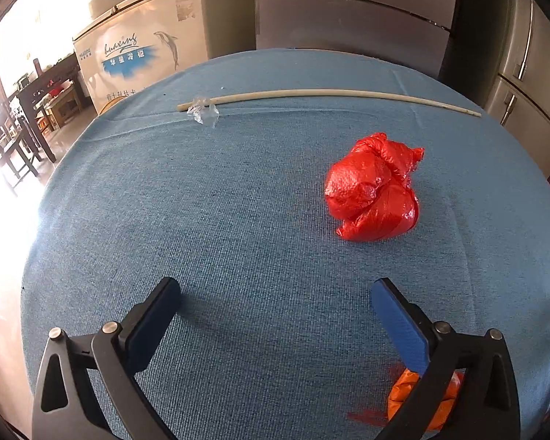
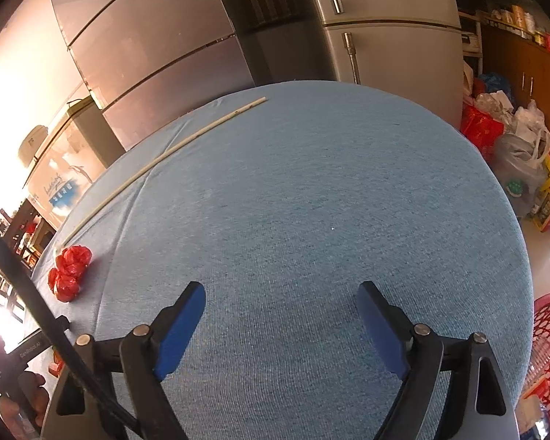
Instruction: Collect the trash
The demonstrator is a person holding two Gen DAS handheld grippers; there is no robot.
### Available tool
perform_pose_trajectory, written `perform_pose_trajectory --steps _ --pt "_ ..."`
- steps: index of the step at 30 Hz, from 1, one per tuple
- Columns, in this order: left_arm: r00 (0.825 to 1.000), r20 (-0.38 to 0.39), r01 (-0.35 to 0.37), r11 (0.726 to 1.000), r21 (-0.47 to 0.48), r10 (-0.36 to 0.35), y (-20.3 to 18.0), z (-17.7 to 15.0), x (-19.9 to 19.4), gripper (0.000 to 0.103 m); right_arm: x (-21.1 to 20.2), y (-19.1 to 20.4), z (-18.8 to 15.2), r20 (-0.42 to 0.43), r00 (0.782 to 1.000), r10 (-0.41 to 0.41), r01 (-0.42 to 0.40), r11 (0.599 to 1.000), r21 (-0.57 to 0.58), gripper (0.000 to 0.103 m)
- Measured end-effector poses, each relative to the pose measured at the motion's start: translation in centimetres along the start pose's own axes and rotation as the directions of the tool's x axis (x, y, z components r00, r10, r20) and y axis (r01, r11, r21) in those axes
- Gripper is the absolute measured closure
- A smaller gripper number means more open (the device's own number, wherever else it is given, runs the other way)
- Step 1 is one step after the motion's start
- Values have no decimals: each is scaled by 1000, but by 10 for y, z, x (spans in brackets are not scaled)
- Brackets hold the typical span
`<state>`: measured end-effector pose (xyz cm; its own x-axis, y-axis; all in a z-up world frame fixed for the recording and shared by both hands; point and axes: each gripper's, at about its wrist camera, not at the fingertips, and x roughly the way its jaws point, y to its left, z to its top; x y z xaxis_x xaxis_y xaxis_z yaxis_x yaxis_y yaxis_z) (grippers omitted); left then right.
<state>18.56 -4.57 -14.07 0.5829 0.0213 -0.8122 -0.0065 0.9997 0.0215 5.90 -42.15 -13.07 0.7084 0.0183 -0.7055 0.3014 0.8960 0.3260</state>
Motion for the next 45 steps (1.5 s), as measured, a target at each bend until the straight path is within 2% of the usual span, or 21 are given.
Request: perform_pose_trajectory --steps 45 --pt "1000 2 -12 1000 -13 12 -1 -1 0 0 0 -6 1 9 999 50 -50 999 22 14"
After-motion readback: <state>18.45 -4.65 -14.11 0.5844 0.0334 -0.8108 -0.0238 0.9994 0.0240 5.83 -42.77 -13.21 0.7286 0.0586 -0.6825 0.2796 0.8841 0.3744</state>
